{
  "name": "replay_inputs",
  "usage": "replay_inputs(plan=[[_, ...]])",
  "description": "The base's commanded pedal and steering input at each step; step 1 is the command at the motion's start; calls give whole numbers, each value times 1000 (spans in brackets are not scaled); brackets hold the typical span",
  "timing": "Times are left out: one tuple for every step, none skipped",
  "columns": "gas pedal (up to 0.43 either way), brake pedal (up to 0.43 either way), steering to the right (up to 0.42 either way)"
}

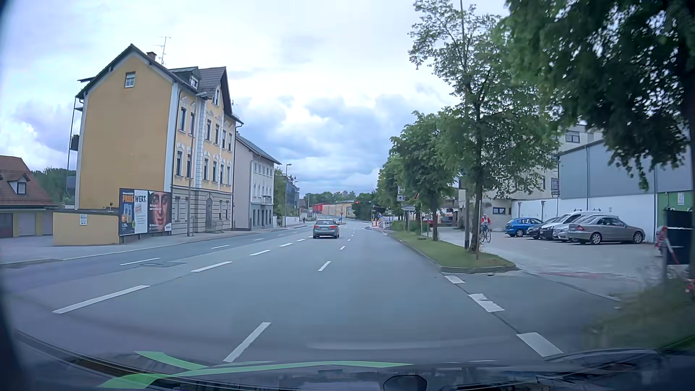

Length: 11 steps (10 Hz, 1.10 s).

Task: Follow the waypoints while adhering to traffic rules and regulations

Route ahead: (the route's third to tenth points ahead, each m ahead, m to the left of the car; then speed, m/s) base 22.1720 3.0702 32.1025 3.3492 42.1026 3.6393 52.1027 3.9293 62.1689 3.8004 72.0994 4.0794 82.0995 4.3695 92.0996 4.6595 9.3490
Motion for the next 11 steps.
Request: replay_inputs(plan=[[20,0,0],[20,0,0],[8,0,0],[0,0,0],[0,0,0],[0,0,-2],[0,0,-2],[0,0,-2],[0,0,-2],[0,0,-2],[0,0,-3]])
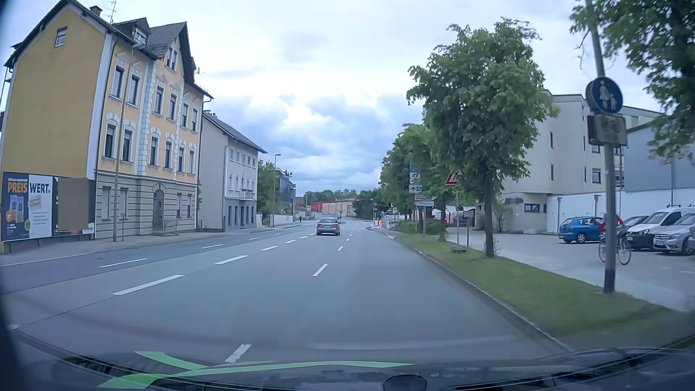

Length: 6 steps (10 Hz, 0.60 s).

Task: Follow the waypoints while adhering to traffic rules and regulations

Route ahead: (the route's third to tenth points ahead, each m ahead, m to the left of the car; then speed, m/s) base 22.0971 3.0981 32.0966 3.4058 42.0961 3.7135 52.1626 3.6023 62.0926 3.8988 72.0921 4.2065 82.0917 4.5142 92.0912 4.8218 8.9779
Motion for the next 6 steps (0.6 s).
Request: replay_inputs(plan=[[0,0,-3],[0,0,-3],[0,0,-3],[0,0,-3],[0,0,-4],[0,0,-5]])
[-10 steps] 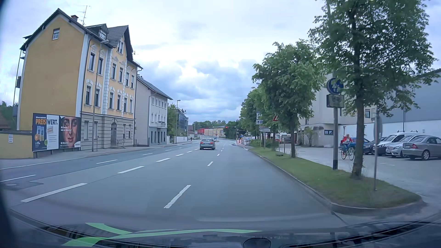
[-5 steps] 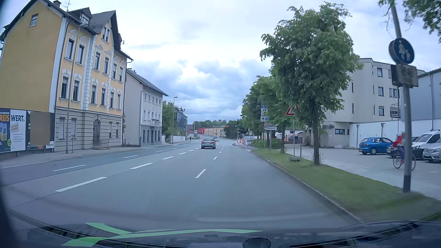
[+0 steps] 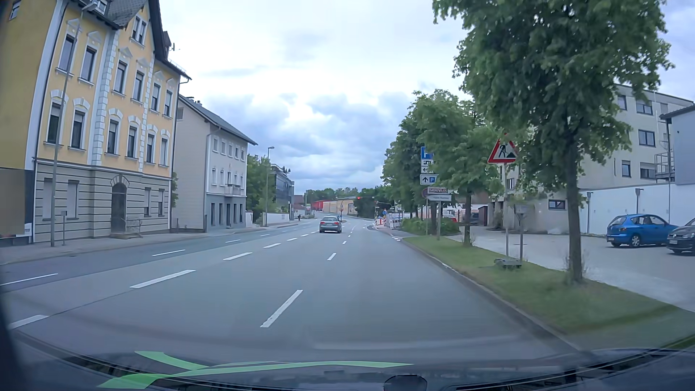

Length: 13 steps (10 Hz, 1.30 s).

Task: Follow the waypoints while adhering to traffic rules and regulations

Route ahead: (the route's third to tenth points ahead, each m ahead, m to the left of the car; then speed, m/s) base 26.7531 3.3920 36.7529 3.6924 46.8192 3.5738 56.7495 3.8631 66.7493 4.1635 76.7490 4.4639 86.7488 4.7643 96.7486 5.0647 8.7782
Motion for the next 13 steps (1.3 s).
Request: replay_inputs(plan=[[0,0,-5],[0,0,-5],[0,0,-5],[0,0,-5],[0,0,-5],[0,0,-5],[0,0,-5],[0,0,-5],[0,0,-5],[0,0,-5],[0,0,-5],[0,0,-5],[0,0,-4]])
